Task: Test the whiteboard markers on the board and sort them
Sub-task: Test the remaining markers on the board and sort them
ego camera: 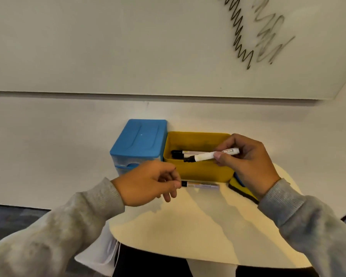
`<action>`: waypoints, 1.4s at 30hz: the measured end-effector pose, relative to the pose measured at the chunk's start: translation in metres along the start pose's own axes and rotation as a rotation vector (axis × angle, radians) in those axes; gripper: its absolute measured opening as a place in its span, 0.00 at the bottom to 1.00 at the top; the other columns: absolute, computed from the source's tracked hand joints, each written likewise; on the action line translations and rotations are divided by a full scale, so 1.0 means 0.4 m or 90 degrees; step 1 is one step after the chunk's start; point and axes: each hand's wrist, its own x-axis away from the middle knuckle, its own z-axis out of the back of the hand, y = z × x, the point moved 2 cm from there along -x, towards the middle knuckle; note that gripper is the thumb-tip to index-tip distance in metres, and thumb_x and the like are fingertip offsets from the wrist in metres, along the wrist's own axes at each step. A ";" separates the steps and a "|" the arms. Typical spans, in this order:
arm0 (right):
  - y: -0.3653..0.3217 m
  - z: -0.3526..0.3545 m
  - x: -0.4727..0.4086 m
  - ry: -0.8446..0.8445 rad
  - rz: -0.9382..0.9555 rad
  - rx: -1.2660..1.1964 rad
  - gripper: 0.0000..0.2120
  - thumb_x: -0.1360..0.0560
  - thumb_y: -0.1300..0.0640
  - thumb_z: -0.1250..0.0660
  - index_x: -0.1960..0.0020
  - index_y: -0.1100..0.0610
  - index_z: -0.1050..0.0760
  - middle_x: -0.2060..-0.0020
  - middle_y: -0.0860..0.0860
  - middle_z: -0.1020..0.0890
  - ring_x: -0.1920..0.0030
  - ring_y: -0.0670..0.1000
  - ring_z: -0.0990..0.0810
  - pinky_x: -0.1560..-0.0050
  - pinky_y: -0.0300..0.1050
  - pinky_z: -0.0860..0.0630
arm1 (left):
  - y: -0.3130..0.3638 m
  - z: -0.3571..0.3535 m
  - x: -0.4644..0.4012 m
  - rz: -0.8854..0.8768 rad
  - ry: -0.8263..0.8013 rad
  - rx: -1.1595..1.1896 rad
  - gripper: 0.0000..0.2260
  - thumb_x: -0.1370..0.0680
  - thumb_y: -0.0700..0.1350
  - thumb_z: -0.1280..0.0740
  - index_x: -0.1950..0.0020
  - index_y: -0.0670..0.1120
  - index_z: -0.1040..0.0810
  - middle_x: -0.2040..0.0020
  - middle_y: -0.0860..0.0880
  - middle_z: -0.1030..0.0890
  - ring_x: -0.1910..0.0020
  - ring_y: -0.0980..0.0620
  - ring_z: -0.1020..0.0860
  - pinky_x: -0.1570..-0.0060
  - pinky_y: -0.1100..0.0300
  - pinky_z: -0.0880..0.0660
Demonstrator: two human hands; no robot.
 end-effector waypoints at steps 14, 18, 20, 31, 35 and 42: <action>0.047 -0.134 0.093 -0.068 -0.156 -0.169 0.08 0.26 0.68 0.29 0.47 0.63 0.19 0.55 0.56 0.13 0.53 0.56 0.13 0.53 0.46 0.17 | -0.038 -0.097 -0.028 0.071 0.205 0.415 0.10 0.17 0.48 0.37 0.42 0.48 0.19 0.60 0.50 0.19 0.66 0.52 0.23 0.61 0.60 0.24; 0.049 -0.136 0.095 -0.094 -0.153 -0.153 0.09 0.26 0.68 0.29 0.46 0.62 0.19 0.55 0.54 0.13 0.54 0.54 0.13 0.55 0.44 0.17 | -0.055 -0.105 -0.029 0.075 0.244 0.431 0.08 0.18 0.48 0.35 0.46 0.48 0.18 0.60 0.50 0.19 0.65 0.53 0.23 0.60 0.60 0.24; 0.051 -0.134 0.094 -0.108 -0.147 -0.123 0.10 0.25 0.67 0.29 0.45 0.60 0.18 0.55 0.53 0.13 0.53 0.54 0.14 0.54 0.45 0.17 | -0.054 -0.109 -0.029 0.062 0.255 0.430 0.08 0.18 0.48 0.35 0.46 0.48 0.18 0.58 0.49 0.18 0.64 0.53 0.22 0.59 0.59 0.23; 0.098 -0.148 0.112 -0.231 -0.079 0.187 0.13 0.24 0.56 0.27 0.42 0.44 0.19 0.53 0.42 0.15 0.51 0.44 0.18 0.51 0.45 0.19 | -0.085 -0.064 0.007 -0.053 0.315 0.194 0.01 0.20 0.45 0.32 0.51 0.49 0.23 0.57 0.47 0.15 0.68 0.43 0.19 0.71 0.55 0.21; 0.111 -0.176 0.124 -0.303 -0.041 0.305 0.13 0.22 0.55 0.29 0.40 0.43 0.20 0.48 0.39 0.18 0.49 0.40 0.20 0.50 0.42 0.19 | -0.131 -0.040 0.062 -0.061 0.279 0.105 0.05 0.22 0.45 0.30 0.49 0.46 0.22 0.60 0.49 0.16 0.72 0.47 0.21 0.69 0.52 0.19; 0.162 -0.389 0.161 -0.436 0.139 0.404 0.16 0.21 0.52 0.33 0.34 0.47 0.23 0.40 0.46 0.24 0.40 0.50 0.27 0.38 0.46 0.28 | -0.257 0.066 0.161 0.026 0.116 -0.013 0.02 0.22 0.43 0.28 0.53 0.46 0.21 0.63 0.50 0.15 0.73 0.49 0.22 0.68 0.57 0.21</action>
